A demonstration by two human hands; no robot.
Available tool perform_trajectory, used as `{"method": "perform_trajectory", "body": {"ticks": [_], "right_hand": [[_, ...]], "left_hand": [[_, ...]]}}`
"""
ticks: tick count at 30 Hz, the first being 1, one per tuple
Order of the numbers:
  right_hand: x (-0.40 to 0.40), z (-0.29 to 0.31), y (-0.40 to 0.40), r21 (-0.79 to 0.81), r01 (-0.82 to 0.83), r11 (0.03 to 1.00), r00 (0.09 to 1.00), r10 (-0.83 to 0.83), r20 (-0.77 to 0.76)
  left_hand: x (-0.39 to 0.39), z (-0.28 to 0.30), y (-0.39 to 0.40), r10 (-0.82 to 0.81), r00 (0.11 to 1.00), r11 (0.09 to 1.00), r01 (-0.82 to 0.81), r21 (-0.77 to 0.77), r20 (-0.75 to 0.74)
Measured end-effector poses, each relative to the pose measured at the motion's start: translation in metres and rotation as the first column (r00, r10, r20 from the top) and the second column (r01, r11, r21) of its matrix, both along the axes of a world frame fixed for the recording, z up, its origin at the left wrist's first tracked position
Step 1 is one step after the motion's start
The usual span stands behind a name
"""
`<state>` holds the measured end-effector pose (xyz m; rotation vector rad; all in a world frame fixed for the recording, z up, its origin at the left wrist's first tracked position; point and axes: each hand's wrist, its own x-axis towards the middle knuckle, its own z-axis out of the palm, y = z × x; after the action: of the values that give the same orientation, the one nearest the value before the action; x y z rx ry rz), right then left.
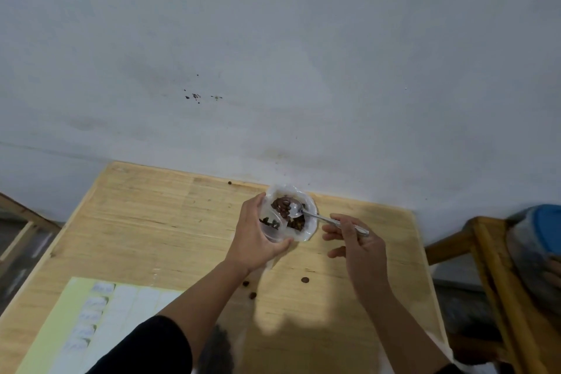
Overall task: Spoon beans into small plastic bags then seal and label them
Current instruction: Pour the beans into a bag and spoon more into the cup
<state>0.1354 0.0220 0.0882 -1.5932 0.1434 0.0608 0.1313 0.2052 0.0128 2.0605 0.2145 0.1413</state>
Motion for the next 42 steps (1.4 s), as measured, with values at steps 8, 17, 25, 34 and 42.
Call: {"method": "perform_trajectory", "body": {"ticks": [8,17,25,34,42], "right_hand": [[-0.008,0.0,-0.005,-0.084,-0.026,0.996,0.99,0.037,0.138],[-0.008,-0.024,-0.026,-0.436,-0.005,0.9,0.994,0.051,0.095],[-0.007,-0.066,-0.04,-0.289,0.29,0.912,0.914,-0.354,-0.199],[0.005,-0.102,-0.03,-0.465,0.306,0.831,0.86,-0.451,-0.24],[0.004,-0.105,-0.034,-0.616,0.192,0.764,0.924,-0.352,-0.148]], "left_hand": [[0.003,0.006,-0.005,-0.001,0.999,1.0,0.001,-0.01,0.041],[0.007,0.006,-0.004,0.004,0.999,1.0,-0.004,0.008,0.053],[0.009,-0.001,-0.005,0.006,0.999,0.999,-0.009,0.053,0.05],[0.006,0.0,-0.011,-0.027,0.999,0.998,0.025,0.056,0.042],[0.002,0.002,-0.013,-0.046,0.998,0.997,0.044,0.063,0.035]]}}
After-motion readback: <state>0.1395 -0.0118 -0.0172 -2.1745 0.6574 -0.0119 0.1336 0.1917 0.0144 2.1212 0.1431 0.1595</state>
